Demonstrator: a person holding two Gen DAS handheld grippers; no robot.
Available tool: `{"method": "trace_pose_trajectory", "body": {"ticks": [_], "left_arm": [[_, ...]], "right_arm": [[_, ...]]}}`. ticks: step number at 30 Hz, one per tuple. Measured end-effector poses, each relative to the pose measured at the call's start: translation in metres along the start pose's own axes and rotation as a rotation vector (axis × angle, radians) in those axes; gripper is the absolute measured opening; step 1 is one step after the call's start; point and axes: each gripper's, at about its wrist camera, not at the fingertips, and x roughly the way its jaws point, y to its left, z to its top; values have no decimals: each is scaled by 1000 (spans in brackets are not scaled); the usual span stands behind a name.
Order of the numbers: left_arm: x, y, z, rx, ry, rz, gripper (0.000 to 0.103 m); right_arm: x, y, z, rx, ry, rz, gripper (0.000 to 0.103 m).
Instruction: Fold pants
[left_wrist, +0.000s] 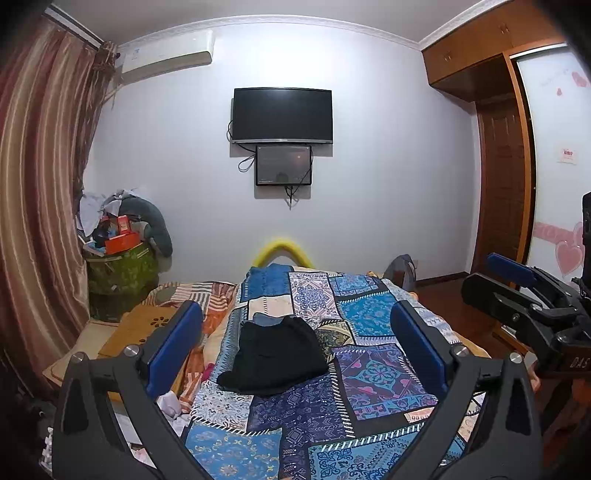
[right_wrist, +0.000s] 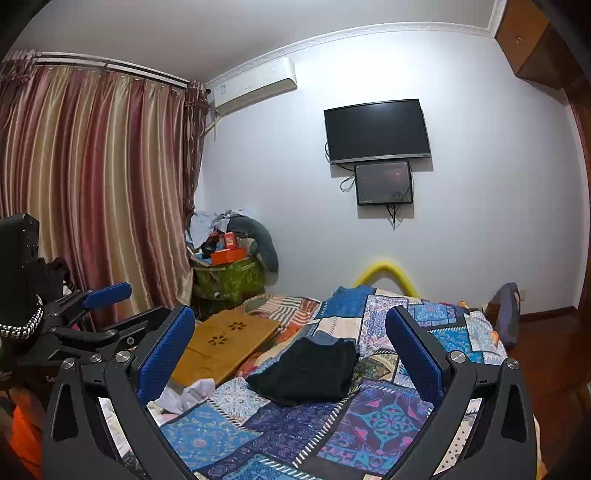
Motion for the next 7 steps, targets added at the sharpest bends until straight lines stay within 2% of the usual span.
{"method": "trace_pose_trajectory", "body": {"ticks": [7], "left_arm": [[2, -1, -1, -4, 7, -3, 103]], "right_arm": [[0, 0, 0, 6, 1, 1, 103]]}}
